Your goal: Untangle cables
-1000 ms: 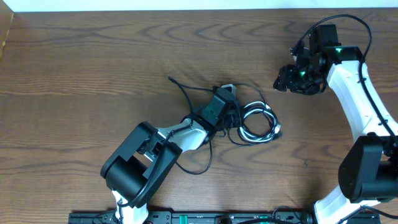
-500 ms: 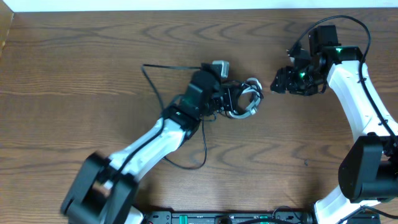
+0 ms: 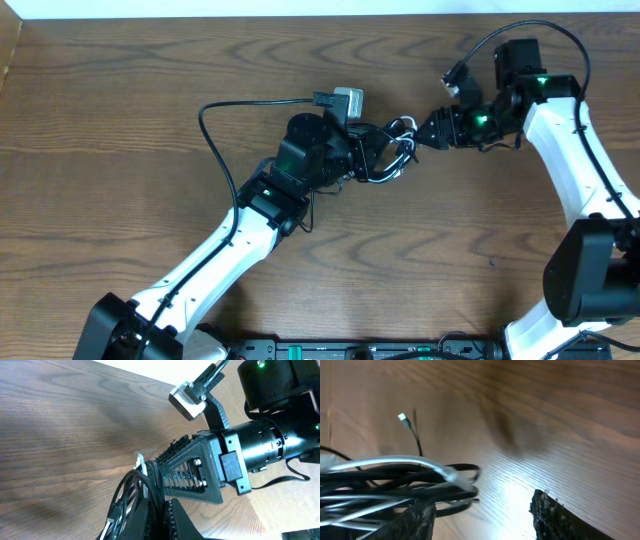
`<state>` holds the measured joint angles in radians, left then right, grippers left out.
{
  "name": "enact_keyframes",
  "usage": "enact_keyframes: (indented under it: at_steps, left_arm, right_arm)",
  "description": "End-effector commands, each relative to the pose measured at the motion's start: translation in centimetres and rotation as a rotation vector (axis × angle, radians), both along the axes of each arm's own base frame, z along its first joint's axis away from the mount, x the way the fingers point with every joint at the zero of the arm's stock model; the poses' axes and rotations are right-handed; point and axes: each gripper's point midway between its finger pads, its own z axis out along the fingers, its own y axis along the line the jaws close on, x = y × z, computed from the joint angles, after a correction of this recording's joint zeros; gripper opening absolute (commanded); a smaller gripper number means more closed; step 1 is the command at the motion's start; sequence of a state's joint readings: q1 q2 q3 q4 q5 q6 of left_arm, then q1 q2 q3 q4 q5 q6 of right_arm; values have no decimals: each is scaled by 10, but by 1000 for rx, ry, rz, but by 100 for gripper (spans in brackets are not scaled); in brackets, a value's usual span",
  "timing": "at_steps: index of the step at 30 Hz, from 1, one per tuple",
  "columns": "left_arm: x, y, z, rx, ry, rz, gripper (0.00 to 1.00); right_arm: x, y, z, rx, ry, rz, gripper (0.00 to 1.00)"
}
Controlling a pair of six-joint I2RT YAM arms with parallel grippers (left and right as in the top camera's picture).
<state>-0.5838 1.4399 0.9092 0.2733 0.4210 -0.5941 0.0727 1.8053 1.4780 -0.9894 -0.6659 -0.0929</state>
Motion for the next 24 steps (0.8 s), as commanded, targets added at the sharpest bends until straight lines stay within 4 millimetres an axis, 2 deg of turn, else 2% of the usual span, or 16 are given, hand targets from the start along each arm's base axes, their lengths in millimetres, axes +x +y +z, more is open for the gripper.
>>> enact_keyframes:
  at_steps: [1,6,10,16,18,24]
  left_arm:
    - [2,3,9,-21,-12,-3,7]
    - [11,15,10,-94,80,51,7]
    - [9,14,21,-165,112,14,7]
    - [4,11,40,-269,141,-58,7]
    - [2,12,45,-297,156,-79,7]
    - [-10,18,70,-359,134,-180,7]
  right_arm:
    - [-6,24,8,63,-30,89,60]
    - [-5,38,7,61,-36,96,60]
    - [8,51,-9,7,-20,19,61]
    - [7,91,-26,15,-3,46,59]
    - [9,92,-35,-33,12,1,59]
    - [25,67,-66,-213,70,-241,63]
